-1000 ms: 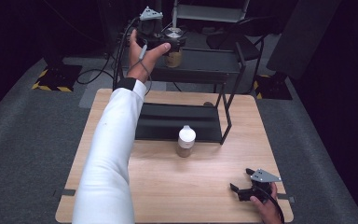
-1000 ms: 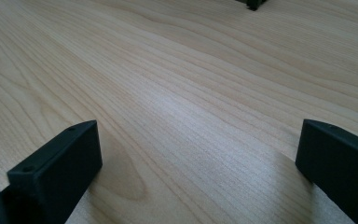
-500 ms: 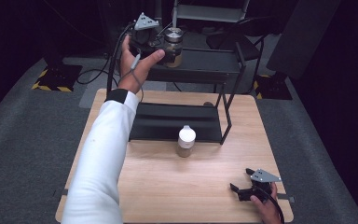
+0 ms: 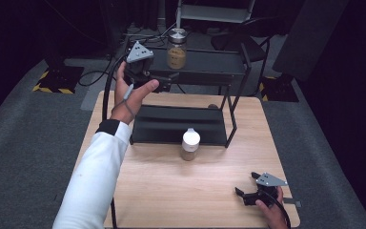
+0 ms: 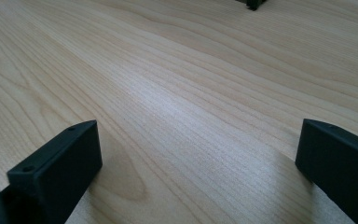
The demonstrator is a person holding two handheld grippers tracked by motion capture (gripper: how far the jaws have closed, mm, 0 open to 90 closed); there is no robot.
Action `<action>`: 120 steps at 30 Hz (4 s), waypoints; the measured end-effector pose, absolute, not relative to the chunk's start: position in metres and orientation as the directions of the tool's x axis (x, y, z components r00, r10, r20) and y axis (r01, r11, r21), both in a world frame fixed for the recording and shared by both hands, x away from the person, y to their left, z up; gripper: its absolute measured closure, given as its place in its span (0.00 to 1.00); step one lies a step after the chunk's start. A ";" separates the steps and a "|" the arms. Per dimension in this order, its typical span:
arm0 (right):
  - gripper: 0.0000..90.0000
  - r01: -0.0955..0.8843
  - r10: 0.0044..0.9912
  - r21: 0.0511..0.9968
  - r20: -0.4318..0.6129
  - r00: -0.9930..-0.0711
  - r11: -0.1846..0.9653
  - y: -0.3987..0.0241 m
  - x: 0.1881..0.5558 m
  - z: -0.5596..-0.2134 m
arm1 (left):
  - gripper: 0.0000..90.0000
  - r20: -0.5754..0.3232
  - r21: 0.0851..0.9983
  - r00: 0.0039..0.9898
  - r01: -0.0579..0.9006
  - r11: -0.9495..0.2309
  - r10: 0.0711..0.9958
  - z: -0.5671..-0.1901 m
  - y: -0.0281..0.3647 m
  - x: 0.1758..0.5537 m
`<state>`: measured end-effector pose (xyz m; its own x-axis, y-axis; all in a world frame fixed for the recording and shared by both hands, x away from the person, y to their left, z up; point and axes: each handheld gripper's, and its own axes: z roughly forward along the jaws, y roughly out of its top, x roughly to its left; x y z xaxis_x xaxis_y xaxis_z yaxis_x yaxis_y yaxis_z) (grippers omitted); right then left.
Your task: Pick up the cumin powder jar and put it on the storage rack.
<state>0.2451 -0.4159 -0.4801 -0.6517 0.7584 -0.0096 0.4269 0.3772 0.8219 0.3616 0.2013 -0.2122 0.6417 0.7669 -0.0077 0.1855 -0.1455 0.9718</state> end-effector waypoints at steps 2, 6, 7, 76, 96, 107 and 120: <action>0.00 0.427 0.759 0.822 -0.010 -0.652 0.377 -0.416 0.245 -0.480 | 0.00 -0.023 0.972 0.648 0.193 -0.134 0.761 -0.219 0.204 0.357; 0.00 0.427 0.758 0.821 -0.010 -0.652 0.378 -0.416 0.245 -0.480 | 0.00 -0.026 0.969 0.655 0.201 -0.140 0.755 -0.231 0.207 0.347; 0.00 0.426 0.759 0.822 -0.010 -0.651 0.376 -0.416 0.245 -0.480 | 0.00 -0.027 0.968 0.653 0.205 -0.142 0.757 -0.234 0.207 0.344; 0.00 0.423 0.753 0.822 -0.010 -0.658 0.381 -0.417 0.245 -0.480 | 0.00 -0.098 0.889 0.604 0.411 -0.203 0.791 -0.461 0.225 0.255; 0.00 0.422 0.751 0.822 -0.010 -0.660 0.382 -0.417 0.245 -0.480 | 0.01 -0.130 0.842 0.606 0.485 -0.235 0.785 -0.480 0.222 0.253; 0.00 0.420 0.748 0.822 -0.010 -0.664 0.384 -0.417 0.246 -0.480 | 0.01 -0.129 0.837 0.606 0.492 -0.241 0.785 -0.487 0.219 0.250; 0.00 0.420 0.748 0.822 -0.010 -0.664 0.384 -0.417 0.245 -0.480 | 0.01 -0.026 0.840 0.622 0.438 -0.321 0.782 -0.489 0.208 0.242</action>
